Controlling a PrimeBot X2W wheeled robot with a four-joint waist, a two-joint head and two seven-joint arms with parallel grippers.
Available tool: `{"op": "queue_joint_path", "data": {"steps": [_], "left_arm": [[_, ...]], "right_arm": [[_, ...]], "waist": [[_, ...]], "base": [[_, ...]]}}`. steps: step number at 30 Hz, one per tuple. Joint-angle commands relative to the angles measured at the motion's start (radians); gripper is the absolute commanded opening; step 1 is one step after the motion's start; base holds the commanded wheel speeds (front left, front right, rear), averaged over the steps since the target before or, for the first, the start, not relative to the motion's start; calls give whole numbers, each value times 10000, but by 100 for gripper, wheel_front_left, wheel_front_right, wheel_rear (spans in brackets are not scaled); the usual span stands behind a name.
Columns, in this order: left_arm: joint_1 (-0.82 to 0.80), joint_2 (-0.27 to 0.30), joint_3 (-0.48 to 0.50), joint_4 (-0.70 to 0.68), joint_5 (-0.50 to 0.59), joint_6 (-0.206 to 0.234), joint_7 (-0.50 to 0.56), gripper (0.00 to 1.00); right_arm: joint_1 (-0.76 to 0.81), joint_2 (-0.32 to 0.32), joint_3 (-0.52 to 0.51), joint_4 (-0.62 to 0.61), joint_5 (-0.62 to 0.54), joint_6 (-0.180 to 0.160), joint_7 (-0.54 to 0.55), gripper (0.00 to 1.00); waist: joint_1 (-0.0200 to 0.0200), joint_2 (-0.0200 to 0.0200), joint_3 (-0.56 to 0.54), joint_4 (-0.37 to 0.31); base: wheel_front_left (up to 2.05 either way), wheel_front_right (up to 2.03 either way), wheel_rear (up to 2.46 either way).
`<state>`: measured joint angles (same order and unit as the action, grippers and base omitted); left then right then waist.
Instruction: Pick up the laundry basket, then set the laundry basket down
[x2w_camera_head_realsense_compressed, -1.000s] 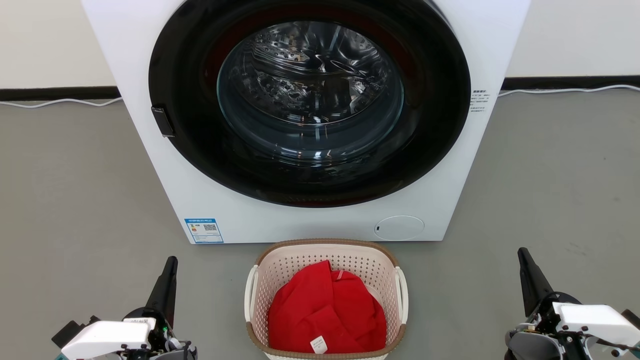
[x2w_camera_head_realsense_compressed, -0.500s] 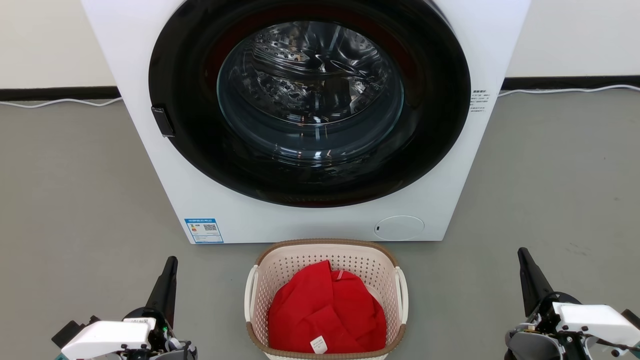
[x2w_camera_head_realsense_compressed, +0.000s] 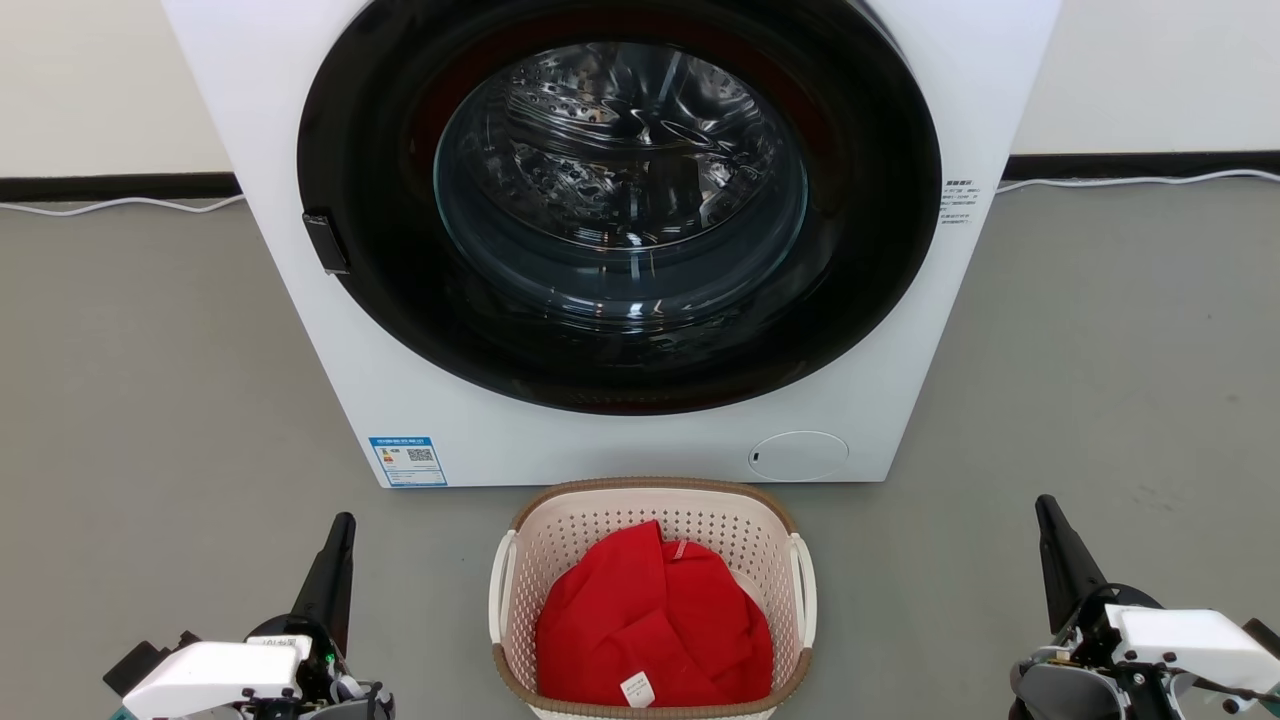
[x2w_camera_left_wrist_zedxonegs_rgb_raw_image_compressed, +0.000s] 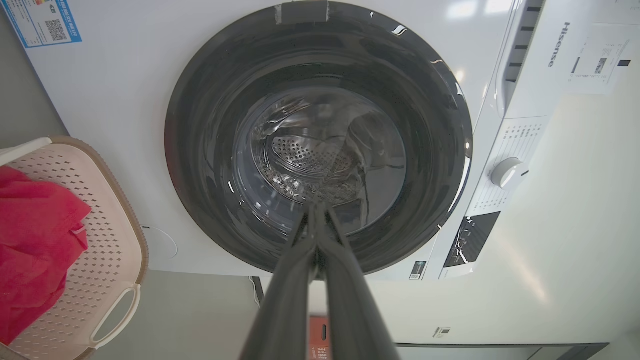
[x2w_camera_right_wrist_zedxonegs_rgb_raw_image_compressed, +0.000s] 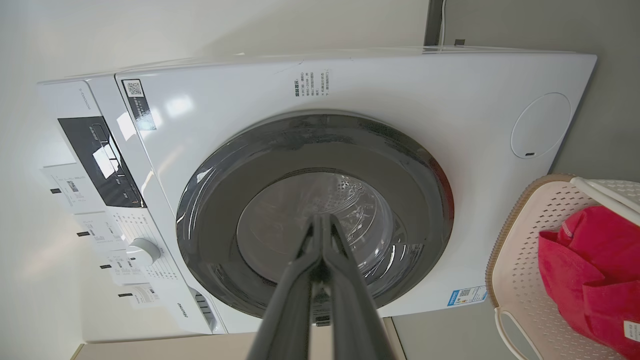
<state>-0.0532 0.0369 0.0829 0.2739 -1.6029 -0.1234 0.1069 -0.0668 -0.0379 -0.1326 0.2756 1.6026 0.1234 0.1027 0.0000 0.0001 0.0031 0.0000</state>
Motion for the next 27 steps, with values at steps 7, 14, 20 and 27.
{"op": "queue_joint_path", "data": {"steps": [7, 14, 20, 27], "left_arm": [[-549, 133, 308, -287, -57, -73, 63, 0], [-549, 133, 308, -287, -57, -73, 63, 0], [-549, 133, 308, -287, -57, -73, 63, 0], [-549, 133, 308, -287, -58, -73, 63, 0]], "right_arm": [[-411, -123, 192, -309, 64, 73, 102, 0], [-411, -123, 192, -309, 64, 73, 102, 0], [-411, -123, 192, -309, 64, 73, 102, 0], [-411, -123, 192, -309, 64, 73, 102, 0]], "waist": [[0, -1, 0, 0], [0, -1, 0, 0], [0, -1, 0, 0], [0, -1, 0, 0]], "base": [[0, 0, 0], [0, 0, 0], [0, 0, 0], [0, 0, 0]]}}
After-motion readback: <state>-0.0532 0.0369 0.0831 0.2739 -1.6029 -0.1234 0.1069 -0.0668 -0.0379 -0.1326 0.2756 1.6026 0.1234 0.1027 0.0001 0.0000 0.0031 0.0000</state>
